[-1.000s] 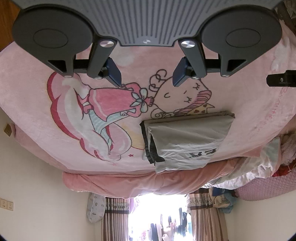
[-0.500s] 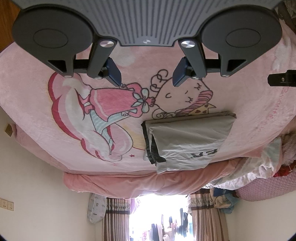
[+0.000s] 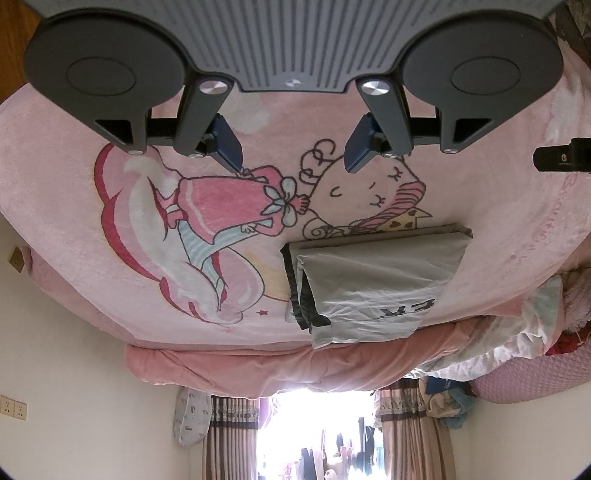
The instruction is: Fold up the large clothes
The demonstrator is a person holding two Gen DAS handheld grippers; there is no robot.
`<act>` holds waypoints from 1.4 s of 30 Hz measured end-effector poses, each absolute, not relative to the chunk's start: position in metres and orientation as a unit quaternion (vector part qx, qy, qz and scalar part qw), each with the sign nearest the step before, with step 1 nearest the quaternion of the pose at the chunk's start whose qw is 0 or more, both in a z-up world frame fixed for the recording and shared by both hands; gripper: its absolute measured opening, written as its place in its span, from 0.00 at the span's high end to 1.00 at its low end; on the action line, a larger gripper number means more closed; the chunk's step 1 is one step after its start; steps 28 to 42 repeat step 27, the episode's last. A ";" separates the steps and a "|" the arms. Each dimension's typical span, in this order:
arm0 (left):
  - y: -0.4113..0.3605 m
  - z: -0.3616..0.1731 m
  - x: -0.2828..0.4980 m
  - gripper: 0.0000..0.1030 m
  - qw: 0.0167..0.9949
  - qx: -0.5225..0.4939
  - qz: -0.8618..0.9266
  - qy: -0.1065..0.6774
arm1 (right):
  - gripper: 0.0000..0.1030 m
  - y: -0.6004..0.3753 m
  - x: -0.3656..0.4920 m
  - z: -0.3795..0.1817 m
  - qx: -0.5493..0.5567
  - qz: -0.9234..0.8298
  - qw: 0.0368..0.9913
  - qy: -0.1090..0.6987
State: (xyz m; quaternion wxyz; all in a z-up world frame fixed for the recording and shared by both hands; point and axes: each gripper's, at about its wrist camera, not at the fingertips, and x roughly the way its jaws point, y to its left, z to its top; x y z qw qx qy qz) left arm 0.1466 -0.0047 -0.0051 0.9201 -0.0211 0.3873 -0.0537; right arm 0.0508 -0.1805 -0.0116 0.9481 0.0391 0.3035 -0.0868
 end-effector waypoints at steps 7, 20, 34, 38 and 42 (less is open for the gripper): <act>-0.004 -0.005 0.147 0.00 0.920 -0.024 -0.057 0.387 | 0.28 -0.180 0.051 -0.011 0.039 -0.087 0.948 0.304; -0.003 -0.005 0.151 0.00 0.919 -0.023 -0.064 0.388 | 0.28 -0.181 0.055 -0.014 0.039 -0.085 0.946 0.311; -0.003 -0.008 0.155 0.00 0.917 -0.025 -0.062 0.392 | 0.28 -0.182 0.057 -0.015 0.039 -0.086 0.945 0.314; -0.003 -0.008 0.155 0.00 0.917 -0.025 -0.062 0.392 | 0.28 -0.182 0.057 -0.015 0.039 -0.086 0.945 0.314; -0.003 -0.008 0.155 0.00 0.917 -0.025 -0.062 0.392 | 0.28 -0.182 0.057 -0.015 0.039 -0.086 0.945 0.314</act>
